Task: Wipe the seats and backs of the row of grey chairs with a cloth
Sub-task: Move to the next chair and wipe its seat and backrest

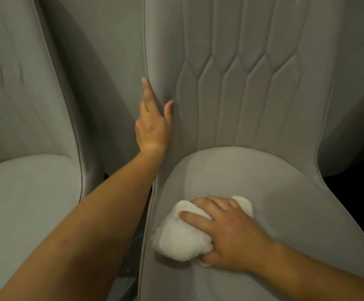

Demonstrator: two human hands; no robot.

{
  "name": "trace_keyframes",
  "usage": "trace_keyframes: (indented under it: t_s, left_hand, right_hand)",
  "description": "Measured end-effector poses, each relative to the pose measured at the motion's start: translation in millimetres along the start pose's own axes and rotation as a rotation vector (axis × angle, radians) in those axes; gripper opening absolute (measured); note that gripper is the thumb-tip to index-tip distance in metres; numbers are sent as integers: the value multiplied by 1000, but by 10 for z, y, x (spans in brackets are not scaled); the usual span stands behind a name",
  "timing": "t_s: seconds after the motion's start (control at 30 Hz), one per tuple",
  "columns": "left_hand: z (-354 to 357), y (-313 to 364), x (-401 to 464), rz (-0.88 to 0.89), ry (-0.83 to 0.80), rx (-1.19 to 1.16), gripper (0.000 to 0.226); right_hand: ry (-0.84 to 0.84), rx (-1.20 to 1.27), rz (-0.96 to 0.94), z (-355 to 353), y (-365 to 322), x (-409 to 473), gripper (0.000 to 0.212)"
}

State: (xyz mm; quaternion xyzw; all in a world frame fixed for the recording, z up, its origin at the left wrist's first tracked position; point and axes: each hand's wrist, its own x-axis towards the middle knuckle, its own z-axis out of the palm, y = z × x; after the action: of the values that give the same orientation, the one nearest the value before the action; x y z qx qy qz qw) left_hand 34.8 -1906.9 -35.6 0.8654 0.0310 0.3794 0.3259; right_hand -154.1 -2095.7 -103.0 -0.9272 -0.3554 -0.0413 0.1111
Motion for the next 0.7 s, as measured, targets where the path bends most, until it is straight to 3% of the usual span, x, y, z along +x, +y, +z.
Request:
trace_keyframes:
  t_s: [0.13,0.2,0.27,0.33,0.4,0.47,0.53,0.63,0.7]
  left_hand:
    - [-29,-1,6,2,-13,12,75]
    - [-36,-7,-13,10,-15,1,76]
    - [-28,-35,-16,11,-14,-18,78]
    - [-13,-67,-20,6,-23,-39,86]
    - [-6,-86,-6,-21,-39,-40,99]
    - [-6,-89,15,-51,-51,-30,109]
    - [-5,-106,16,-96,-64,-53,115]
    - [8,-171,-90,-236,-78,-98,112]
    - [37,-189,-170,-296,-84,-94,107]
  right_hand:
    - [35,32,212,-87,428,295,74]
    - [124,129,365,-215,708,522,57]
    - [396,301,556,-458,966,815,37]
    - [776,511,702,-814,1078,1179,46]
    - [1102,622,648,-1180,1017,1597,63]
    - [1270,588,478,-1473,844,1990,79]
    - [1161,345,307,-1589,662,2353,92]
    - [830,-32,302,-1426,431,2687,101]
    - [843,-63,289,-1300,418,2735,100]
